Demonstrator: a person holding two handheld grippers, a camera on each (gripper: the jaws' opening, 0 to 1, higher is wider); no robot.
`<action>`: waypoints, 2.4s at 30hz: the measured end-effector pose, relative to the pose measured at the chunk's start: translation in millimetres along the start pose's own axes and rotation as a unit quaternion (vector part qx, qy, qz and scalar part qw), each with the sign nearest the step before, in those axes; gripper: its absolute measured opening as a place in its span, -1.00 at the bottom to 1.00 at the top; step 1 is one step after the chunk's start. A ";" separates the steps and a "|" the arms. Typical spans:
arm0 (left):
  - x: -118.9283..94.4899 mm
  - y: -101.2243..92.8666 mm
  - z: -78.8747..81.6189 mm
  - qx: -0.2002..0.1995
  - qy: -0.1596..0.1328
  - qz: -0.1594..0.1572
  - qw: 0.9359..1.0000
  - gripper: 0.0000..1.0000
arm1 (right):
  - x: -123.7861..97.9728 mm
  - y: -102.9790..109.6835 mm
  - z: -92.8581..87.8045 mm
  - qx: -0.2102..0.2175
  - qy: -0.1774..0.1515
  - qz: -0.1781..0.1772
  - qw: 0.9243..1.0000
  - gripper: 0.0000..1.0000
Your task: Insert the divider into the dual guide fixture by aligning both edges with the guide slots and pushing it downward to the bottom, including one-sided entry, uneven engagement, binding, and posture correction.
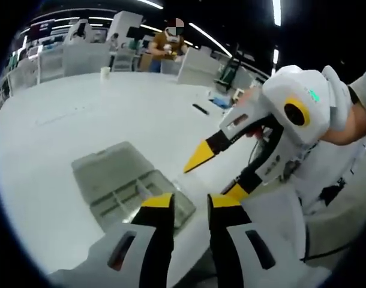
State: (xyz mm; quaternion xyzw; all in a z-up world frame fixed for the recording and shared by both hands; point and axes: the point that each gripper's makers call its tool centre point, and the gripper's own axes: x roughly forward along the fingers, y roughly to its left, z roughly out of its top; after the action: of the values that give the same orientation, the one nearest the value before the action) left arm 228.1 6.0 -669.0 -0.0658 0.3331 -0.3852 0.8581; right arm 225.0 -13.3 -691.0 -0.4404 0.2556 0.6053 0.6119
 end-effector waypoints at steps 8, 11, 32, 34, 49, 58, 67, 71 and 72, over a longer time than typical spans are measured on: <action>-3.7 4.4 -0.7 -0.028 -0.004 -0.002 1.000 -0.65 | -0.2 -2.2 9.5 -0.007 -0.012 -0.006 1.000 -0.45; -4.8 5.1 -0.1 -0.034 -0.005 -0.002 0.999 -0.65 | -0.3 -2.2 13.3 -0.011 -0.016 -0.006 1.000 -0.45; -10.6 4.9 1.5 -0.085 -0.017 -0.015 0.996 -0.78 | 0.8 -2.0 21.1 -0.025 -0.026 -0.018 0.999 -0.44; -10.6 5.0 2.0 -0.092 -0.019 -0.016 0.995 -0.78 | 0.5 -2.1 21.6 -0.025 -0.027 -0.018 0.999 -0.44; -11.0 7.8 0.2 -0.116 -0.017 -0.016 0.993 -0.87 | -0.1 -2.8 26.4 -0.033 -0.034 -0.023 0.999 -0.45; -11.0 9.5 -2.0 -0.127 -0.013 -0.016 0.992 -0.90 | 0.2 -2.3 28.1 -0.041 -0.036 -0.026 0.998 -0.45; -10.7 10.4 -5.0 -0.134 -0.010 -0.019 0.991 -0.90 | -0.9 -2.2 27.6 -0.048 -0.034 -0.029 0.998 -0.45; -10.6 9.2 -5.6 -0.137 -0.008 -0.021 0.990 -0.92 | -0.4 -1.0 28.2 -0.051 -0.035 -0.029 0.998 -0.45; -10.7 8.8 -5.6 -0.138 -0.008 -0.022 0.990 -0.93 | -0.3 -1.0 28.6 -0.051 -0.035 -0.029 0.998 -0.45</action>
State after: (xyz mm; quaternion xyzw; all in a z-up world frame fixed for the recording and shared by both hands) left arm 224.9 20.5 -671.0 -0.1942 0.3749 -0.3534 0.8348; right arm 219.7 11.0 -676.7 -0.4564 0.1898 0.6150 0.6143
